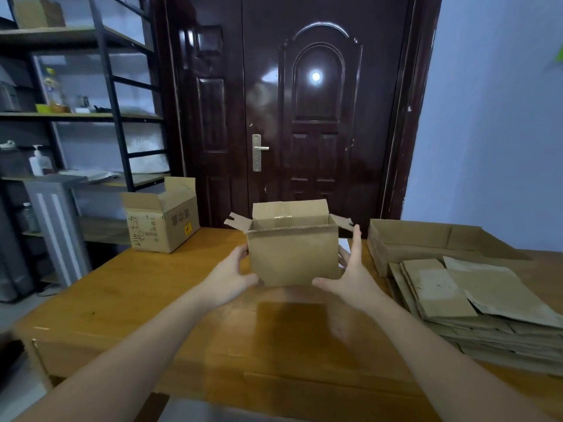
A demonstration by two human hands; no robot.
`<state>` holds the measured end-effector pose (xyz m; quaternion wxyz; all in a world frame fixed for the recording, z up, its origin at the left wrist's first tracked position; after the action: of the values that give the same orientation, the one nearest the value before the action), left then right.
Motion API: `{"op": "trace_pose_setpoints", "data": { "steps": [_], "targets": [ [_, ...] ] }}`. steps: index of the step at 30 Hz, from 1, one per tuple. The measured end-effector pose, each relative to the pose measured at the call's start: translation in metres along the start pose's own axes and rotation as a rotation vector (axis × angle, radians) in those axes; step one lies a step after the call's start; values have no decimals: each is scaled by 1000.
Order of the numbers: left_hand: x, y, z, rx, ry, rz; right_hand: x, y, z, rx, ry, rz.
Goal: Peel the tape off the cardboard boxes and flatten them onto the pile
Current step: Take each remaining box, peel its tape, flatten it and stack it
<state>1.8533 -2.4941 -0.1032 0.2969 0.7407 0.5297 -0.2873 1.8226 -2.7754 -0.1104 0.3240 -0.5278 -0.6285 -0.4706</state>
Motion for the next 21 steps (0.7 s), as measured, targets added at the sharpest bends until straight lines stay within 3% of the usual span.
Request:
{"op": "trace_pose_setpoints", "data": {
  "steps": [3,6,8,11,16,21],
  "targets": [
    [-5,-1,-1,-33,410,149,9,-1,-11,40,-199,-70],
    [-13,-4,-3,-307,611,305,18,-6,-15,-15,-344,-90],
    [-18,-6,-8,-378,568,356,24,-8,-18,-40,-358,-150],
    [-22,-11,-12,-277,498,334,33,-11,-28,-69,-234,-218],
    [-18,-23,-16,-304,469,325,46,-13,-36,64,-290,-209],
    [-24,-21,-16,-466,-13,234,50,-15,-30,72,-251,-230]
  ]
}}
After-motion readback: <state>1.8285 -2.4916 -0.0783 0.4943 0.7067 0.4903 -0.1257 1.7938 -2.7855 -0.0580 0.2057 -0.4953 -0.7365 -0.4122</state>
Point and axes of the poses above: each hand's wrist, its own y-axis towards the middle knuckle, its own z-axis out of the palm, x = y × z, the point moved 3 cm from there along y, towards the middle knuckle, and after that the axes turned 5 degrees about y, right-handed, at the moved point
